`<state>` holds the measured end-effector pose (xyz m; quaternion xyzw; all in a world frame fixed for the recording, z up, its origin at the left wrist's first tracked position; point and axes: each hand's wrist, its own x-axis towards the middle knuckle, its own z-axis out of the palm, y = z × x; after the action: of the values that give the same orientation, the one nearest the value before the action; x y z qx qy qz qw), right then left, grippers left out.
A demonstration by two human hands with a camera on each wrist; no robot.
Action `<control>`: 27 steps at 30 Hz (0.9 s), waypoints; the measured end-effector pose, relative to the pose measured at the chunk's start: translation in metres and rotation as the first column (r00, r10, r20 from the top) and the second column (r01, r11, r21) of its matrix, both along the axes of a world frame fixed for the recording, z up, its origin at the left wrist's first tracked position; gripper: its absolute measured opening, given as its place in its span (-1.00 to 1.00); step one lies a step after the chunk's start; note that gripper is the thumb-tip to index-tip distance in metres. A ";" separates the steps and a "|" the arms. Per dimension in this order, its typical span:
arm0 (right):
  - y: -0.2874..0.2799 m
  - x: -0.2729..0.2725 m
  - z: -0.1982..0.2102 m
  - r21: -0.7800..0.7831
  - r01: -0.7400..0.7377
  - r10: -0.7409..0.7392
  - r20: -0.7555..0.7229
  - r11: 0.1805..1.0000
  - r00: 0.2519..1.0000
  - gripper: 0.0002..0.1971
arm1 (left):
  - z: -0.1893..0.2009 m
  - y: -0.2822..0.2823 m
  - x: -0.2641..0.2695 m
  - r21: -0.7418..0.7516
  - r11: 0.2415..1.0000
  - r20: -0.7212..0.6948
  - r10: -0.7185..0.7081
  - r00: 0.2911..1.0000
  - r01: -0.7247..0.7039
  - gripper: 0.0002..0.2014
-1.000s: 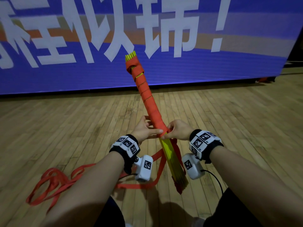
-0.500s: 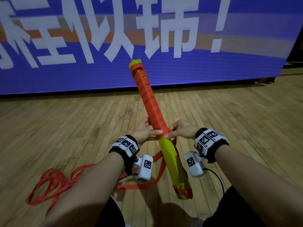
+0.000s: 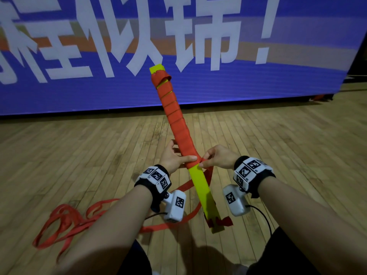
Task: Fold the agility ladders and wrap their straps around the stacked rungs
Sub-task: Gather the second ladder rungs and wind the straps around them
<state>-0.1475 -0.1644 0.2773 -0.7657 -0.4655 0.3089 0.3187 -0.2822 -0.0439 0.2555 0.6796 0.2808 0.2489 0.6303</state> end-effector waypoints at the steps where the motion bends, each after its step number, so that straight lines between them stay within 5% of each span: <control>1: 0.000 -0.001 0.000 -0.003 -0.003 0.003 0.007 1.000 1.000 -0.89 | -0.001 0.000 0.000 0.004 1.000 0.004 -0.001 1.000 0.001 -0.32; 9: 0.006 -0.006 -0.003 0.001 0.047 -0.047 0.142 0.999 0.989 -0.74 | 0.000 -0.001 0.003 -0.057 0.998 0.035 -0.015 0.999 0.017 -0.38; 16: -0.005 0.007 -0.001 0.019 0.047 -0.047 -0.005 0.999 0.999 -0.86 | 0.000 0.010 -0.005 -0.183 0.946 0.040 -0.265 0.963 0.268 -0.30; 27: -0.009 0.010 -0.002 0.103 0.058 -0.046 -0.115 0.993 0.992 -0.87 | 0.002 0.007 -0.003 -0.119 0.951 0.012 -0.286 0.958 0.286 -0.42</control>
<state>-0.1379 -0.1733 0.2754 -0.7411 -0.4424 0.3177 0.3926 -0.2856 -0.0368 0.2571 0.6749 0.1954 0.1360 0.6984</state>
